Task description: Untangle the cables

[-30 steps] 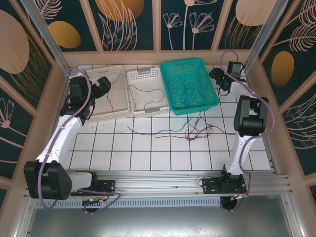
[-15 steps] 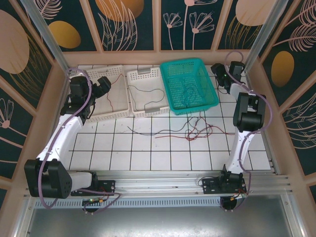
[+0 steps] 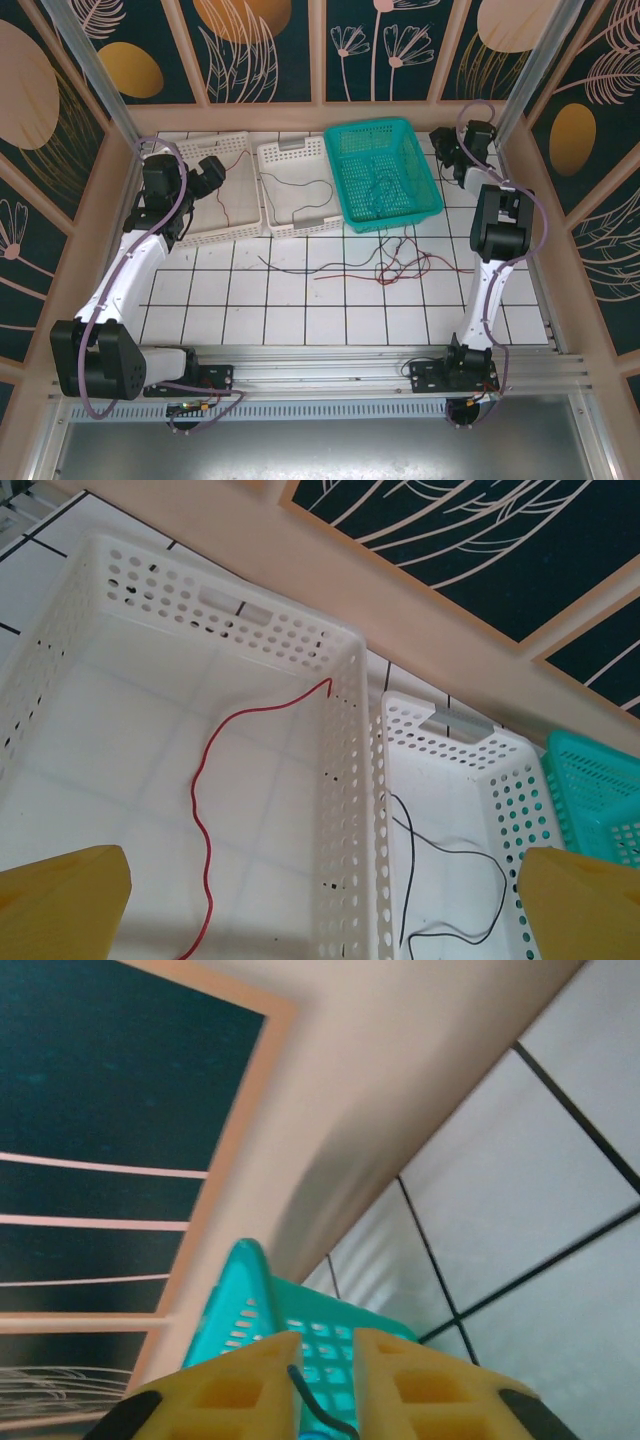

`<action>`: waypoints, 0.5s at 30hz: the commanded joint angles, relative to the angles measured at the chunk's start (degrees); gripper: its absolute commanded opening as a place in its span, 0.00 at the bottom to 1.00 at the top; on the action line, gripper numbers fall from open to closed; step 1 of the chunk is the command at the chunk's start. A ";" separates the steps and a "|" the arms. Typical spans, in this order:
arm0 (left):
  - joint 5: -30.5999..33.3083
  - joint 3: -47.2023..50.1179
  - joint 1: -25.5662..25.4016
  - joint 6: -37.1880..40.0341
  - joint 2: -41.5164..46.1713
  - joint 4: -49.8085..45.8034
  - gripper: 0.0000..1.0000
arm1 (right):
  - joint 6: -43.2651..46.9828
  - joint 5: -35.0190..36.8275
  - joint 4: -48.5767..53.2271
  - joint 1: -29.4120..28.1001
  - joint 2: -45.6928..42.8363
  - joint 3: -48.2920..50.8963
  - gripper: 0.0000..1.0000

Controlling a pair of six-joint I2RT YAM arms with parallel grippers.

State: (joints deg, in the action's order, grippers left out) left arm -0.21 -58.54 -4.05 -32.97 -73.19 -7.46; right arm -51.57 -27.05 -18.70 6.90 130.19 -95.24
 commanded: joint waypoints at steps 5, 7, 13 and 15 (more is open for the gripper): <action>-1.22 -0.17 0.19 1.51 -0.37 1.77 0.98 | 1.56 -1.55 -1.03 -0.34 0.50 -3.33 0.01; -1.26 -0.23 0.21 1.54 -0.38 1.80 0.98 | 1.78 -2.26 -0.90 -0.59 0.12 -3.53 0.00; -1.46 -0.26 0.25 1.59 -0.24 1.92 0.99 | 3.25 -3.61 -2.40 -1.97 -4.78 -0.65 0.00; -1.59 -0.25 0.19 1.58 -0.28 1.87 0.98 | 3.44 -3.79 -3.21 -2.81 -7.05 1.50 0.00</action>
State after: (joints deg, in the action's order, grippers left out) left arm -1.06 -58.57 -4.05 -32.53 -73.25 -7.44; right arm -49.67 -28.82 -18.98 5.61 128.88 -95.66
